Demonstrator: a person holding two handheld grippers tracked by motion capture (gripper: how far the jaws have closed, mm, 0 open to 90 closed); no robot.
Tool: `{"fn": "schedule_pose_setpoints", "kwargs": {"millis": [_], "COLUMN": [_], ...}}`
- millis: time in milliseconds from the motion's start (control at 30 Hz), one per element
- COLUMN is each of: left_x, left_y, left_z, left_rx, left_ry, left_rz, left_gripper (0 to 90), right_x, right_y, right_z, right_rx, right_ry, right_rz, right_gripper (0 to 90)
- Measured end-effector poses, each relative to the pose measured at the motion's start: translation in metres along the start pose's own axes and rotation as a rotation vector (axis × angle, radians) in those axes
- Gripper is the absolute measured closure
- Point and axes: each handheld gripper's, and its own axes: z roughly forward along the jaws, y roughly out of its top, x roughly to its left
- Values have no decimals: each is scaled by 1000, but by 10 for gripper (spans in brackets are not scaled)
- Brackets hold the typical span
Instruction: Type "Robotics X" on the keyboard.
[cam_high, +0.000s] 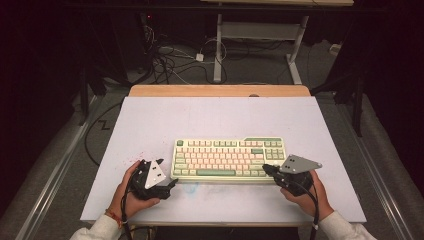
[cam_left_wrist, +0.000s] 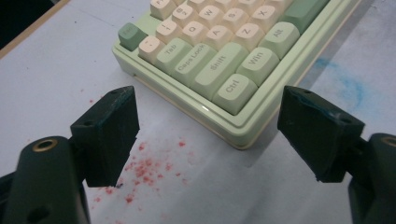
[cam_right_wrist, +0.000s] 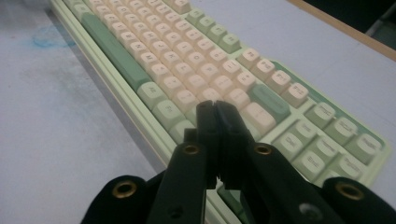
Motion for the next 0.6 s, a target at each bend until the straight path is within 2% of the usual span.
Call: {"fn": "schedule_pose_setpoints", "kwargs": {"millis": [167, 333, 600], "left_x": [-1, 0, 0], "left_y": [-1, -3, -3], "left_z": [-1, 0, 1], "left_rx": [3, 12, 16], "left_ry": [-5, -6, -13], "left_rz": [-5, -7, -10], "left_gripper": [194, 194, 193], "right_x": [2, 2, 5], "right_y": [14, 27, 49], "right_z": [15, 33, 71], "right_rx": [16, 24, 67], "right_ry": [21, 40, 67], "right_rz": [-31, -37, -58], "right_gripper": [899, 900, 900]}}
